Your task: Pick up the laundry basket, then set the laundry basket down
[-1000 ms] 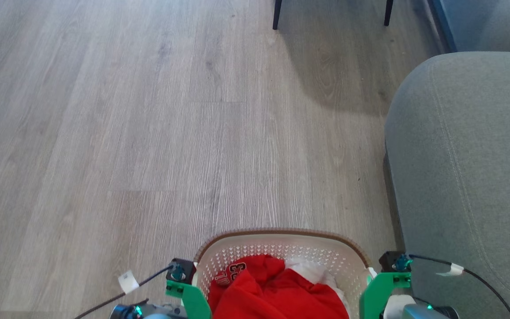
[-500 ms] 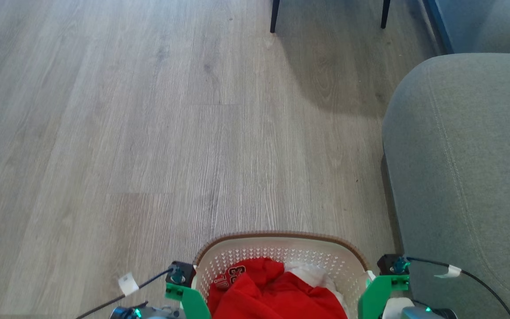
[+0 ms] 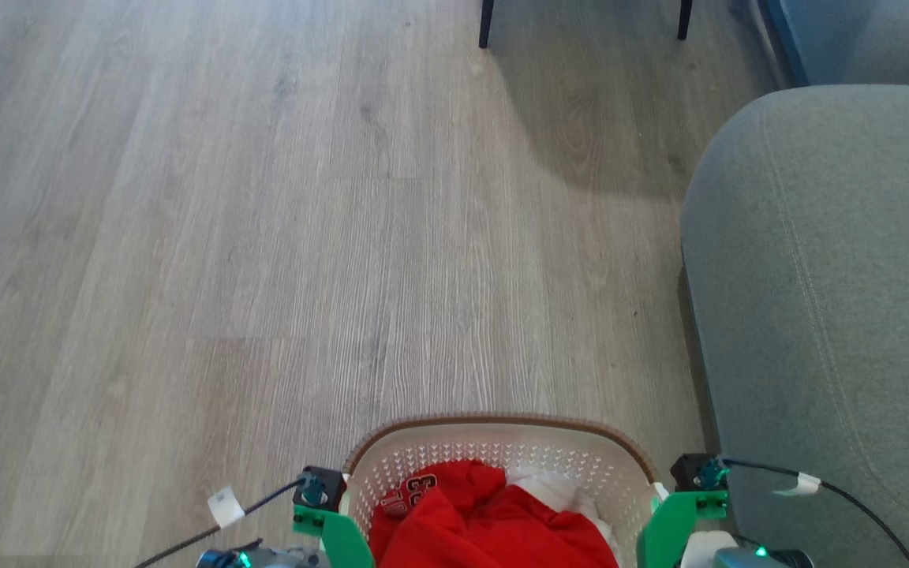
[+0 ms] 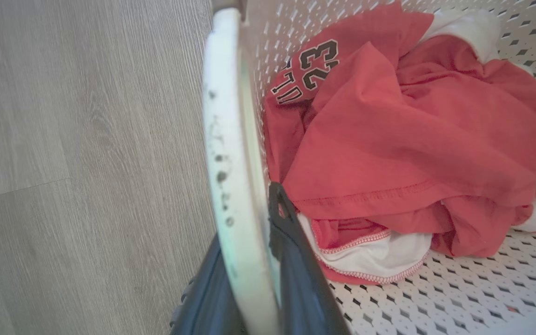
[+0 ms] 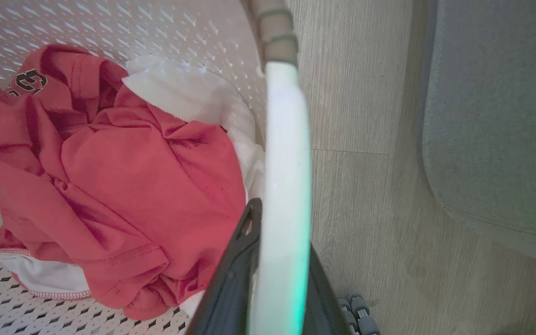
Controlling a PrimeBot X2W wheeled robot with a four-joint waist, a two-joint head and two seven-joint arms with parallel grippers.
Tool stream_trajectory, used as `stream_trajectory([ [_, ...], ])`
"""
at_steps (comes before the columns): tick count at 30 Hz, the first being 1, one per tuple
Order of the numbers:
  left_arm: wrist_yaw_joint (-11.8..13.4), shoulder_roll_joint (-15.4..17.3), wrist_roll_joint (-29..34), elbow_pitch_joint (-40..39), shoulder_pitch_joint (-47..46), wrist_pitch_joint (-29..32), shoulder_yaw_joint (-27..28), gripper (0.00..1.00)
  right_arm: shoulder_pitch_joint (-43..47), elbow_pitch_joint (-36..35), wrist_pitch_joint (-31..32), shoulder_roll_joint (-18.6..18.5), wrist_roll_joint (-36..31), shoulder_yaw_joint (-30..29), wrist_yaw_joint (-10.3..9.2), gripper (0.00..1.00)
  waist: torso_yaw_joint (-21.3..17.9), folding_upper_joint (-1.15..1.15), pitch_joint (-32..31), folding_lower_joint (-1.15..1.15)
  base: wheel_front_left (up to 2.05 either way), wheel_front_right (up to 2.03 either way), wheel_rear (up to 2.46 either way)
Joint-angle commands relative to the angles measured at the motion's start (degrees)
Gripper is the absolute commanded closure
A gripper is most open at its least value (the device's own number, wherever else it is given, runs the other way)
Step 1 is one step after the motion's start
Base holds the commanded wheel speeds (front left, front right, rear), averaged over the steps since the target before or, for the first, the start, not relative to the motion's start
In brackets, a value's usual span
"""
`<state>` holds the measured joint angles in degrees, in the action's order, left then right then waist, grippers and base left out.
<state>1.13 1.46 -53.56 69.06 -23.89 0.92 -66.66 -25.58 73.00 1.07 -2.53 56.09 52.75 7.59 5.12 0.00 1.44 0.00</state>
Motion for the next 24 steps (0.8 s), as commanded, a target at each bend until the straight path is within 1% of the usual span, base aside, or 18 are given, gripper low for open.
stream_trajectory([
  [1, 0.8, 1.4, -0.2, -0.1, -2.6, -0.9, 0.2, 1.00, -2.6, -0.4, -1.2, -0.3, 0.2, 1.1, -0.10, 1.00, -0.1, 0.00, 0.5, 0.00, 0.00, 0.00, 0.00],
  [10, 1.3, 1.4, -1.1, -0.1, -6.2, -2.2, 0.2, 1.00, -6.8, 0.1, -2.1, -0.3, 0.3, 2.2, -0.10, 1.00, -0.7, 0.00, 5.3, 0.00, 0.00, 0.00, 0.00],
  [19, 1.7, 1.4, -1.9, 0.8, -13.5, -4.4, 1.1, 1.00, -15.0, 0.7, -3.3, -0.3, -1.3, 2.5, -0.10, 1.00, -1.3, 0.00, 14.1, 0.00, 0.00, 0.00, 0.00],
  [20, 1.7, 1.4, -1.9, 0.8, -13.5, -4.4, 1.1, 1.00, -15.0, 0.7, -3.3, -0.3, -1.3, 2.5, -0.10, 1.00, -1.3, 0.00, 14.1, 0.00, 0.00, 0.00, 0.00],
  [24, 2.0, 1.4, -1.8, 1.1, -17.7, -5.5, 1.3, 1.00, -19.4, 0.9, -3.9, -0.3, -2.4, 2.2, -0.10, 1.00, -1.6, 0.00, 19.1, 0.00, 0.00, 0.00, 0.00],
])
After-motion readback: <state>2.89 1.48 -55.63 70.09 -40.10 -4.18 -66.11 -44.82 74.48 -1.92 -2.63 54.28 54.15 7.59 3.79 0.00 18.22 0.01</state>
